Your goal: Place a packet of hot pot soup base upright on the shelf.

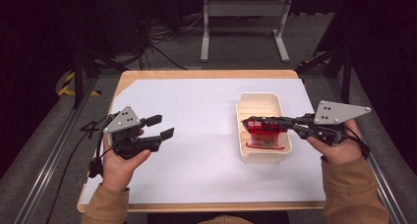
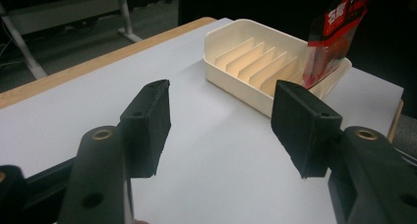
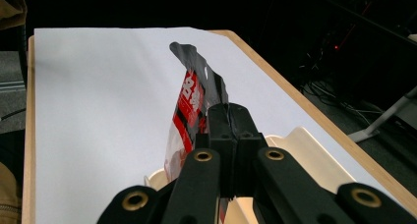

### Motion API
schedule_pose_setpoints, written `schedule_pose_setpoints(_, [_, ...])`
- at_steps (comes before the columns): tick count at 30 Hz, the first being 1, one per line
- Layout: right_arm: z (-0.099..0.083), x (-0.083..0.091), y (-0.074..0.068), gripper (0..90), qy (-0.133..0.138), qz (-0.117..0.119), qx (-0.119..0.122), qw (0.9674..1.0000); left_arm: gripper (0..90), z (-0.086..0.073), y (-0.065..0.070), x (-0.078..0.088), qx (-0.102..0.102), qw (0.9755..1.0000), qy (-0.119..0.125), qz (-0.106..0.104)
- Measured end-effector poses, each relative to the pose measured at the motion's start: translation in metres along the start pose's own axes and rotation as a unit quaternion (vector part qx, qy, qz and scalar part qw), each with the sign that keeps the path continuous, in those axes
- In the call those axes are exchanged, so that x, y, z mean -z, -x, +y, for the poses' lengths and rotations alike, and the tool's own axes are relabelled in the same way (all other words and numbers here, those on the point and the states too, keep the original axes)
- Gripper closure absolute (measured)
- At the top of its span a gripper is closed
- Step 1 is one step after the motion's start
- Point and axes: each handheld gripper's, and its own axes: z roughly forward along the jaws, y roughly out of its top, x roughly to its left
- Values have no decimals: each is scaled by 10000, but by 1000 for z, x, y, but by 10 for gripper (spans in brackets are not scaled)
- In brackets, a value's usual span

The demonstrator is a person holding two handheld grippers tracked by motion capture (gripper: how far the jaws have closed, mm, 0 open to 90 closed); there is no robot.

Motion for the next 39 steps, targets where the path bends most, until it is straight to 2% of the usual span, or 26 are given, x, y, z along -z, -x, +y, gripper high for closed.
schedule_pose_setpoints(11, [-5, -8, 2, 898, -148, 158, -76, 9997, 411, -1, -2, -1, -3, 10000, -24, 14])
schedule_pose_setpoints(15, [-10, -12, 6, 898, -204, 267, -204, 9992, 410, -2, -2, -2, 27, 10000, -55, 24])
schedule_pose_setpoints(22, [-14, -15, 8, 897, -279, 349, -277, 9986, 409, -2, -3, -3, 24, 10000, -71, 35])
schedule_pose_setpoints(31, [-22, -22, 11, 890, -459, 553, -478, 9963, 407, -3, -4, -3, 50, 9999, -76, 43])
schedule_pose_setpoints(39, [-26, -26, 13, 865, -591, 603, -496, 9952, 407, -3, -4, -4, 41, 9999, -107, 45])
